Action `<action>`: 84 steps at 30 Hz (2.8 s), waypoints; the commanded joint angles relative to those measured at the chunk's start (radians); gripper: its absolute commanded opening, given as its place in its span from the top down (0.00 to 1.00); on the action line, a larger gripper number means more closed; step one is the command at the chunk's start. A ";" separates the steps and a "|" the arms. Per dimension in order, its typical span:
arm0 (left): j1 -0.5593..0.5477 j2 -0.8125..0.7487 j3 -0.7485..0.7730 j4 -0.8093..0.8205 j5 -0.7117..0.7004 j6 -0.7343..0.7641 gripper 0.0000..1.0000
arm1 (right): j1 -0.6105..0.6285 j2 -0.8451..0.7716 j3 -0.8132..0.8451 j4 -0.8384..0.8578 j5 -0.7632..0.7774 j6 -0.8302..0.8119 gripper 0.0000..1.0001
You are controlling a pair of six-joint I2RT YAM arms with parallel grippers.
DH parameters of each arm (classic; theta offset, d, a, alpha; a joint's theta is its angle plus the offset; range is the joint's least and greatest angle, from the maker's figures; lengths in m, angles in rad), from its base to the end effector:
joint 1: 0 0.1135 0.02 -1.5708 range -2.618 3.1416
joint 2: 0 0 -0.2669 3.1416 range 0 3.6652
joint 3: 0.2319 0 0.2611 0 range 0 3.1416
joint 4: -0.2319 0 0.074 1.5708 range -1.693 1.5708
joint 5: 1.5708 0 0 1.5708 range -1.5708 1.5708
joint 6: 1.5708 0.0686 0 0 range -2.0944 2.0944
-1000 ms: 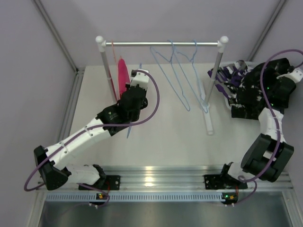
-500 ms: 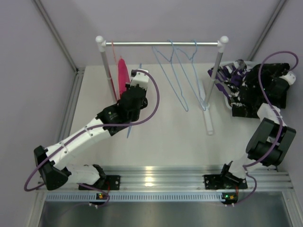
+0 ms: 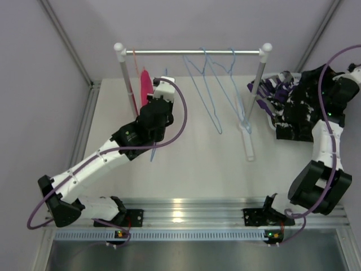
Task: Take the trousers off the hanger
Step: Place the hanger at the clothesline.
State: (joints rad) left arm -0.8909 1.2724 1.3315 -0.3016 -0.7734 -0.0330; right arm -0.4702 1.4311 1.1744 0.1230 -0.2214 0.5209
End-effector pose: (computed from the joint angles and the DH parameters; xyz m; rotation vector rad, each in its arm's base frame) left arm 0.2329 -0.2118 0.4140 0.2094 1.7309 0.0260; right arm 0.3487 -0.1603 0.3525 0.6624 1.5725 0.2264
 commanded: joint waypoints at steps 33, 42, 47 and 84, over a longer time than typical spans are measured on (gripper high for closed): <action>0.063 0.045 0.192 0.073 0.108 0.071 1.00 | 0.197 -0.144 0.041 -0.037 -0.016 -0.160 0.01; 0.061 0.151 0.323 0.075 0.123 0.087 1.00 | 0.217 -0.181 0.024 -0.045 -0.027 -0.186 0.01; 0.063 0.232 0.383 0.094 0.094 0.139 1.00 | 0.232 -0.182 -0.002 -0.031 -0.044 -0.188 0.01; 0.073 0.265 0.152 0.131 0.003 0.062 0.85 | 0.278 -0.135 -0.061 0.010 -0.053 -0.197 0.00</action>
State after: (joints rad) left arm -0.8188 1.5398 1.5368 -0.0948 -0.7517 0.0559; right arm -0.2096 1.3029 1.1191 0.0669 -0.2638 0.3401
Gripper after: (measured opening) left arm 0.124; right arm 0.994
